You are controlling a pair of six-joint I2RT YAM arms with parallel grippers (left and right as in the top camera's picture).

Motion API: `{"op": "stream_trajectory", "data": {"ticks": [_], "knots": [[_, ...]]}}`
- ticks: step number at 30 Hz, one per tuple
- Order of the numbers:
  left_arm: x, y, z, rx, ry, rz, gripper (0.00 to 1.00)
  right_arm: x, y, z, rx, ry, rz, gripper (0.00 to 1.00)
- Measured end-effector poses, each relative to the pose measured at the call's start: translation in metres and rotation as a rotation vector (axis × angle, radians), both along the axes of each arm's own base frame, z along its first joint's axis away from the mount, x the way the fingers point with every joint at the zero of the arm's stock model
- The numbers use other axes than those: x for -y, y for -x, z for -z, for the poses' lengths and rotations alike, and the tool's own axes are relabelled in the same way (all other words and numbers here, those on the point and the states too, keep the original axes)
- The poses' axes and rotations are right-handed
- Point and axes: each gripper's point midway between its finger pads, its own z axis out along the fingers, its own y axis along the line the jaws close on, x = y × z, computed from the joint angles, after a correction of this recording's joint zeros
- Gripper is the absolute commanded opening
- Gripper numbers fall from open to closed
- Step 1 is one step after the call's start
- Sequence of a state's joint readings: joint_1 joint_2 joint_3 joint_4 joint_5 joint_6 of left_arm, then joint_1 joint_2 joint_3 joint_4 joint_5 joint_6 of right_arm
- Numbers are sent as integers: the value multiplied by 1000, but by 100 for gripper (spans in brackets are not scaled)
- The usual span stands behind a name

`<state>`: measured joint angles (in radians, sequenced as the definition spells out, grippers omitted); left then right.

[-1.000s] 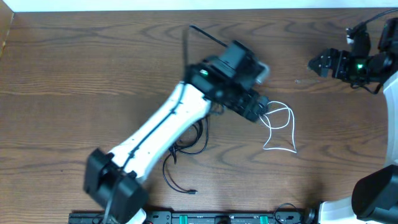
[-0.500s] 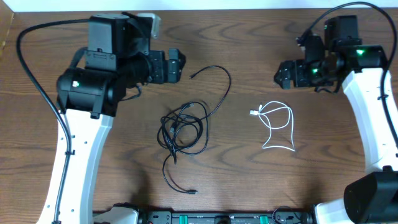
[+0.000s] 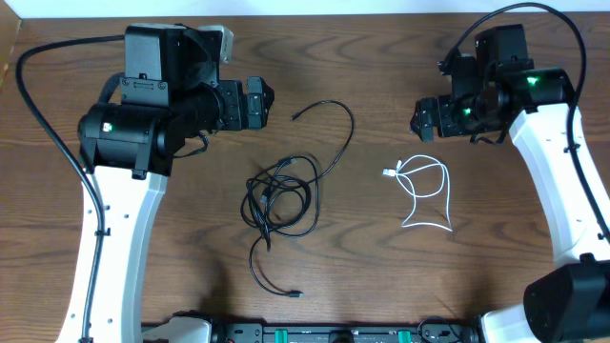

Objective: Untangle cables
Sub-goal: 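Lower the right gripper and grasp the separated white cable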

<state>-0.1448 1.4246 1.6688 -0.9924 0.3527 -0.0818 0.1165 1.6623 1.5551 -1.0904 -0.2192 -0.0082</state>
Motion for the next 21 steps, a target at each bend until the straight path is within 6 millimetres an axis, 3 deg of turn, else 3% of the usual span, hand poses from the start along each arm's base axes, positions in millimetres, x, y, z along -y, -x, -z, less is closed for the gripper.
{"op": "stream_trajectory", "data": {"ticks": [10,21], "knots": [[0,0,0,0,0,0,97,-2,-1,5,-13,6,-9,99],[0,0,0,1,0,0,97,-47,14,24,-35,81,-243,99]]}}
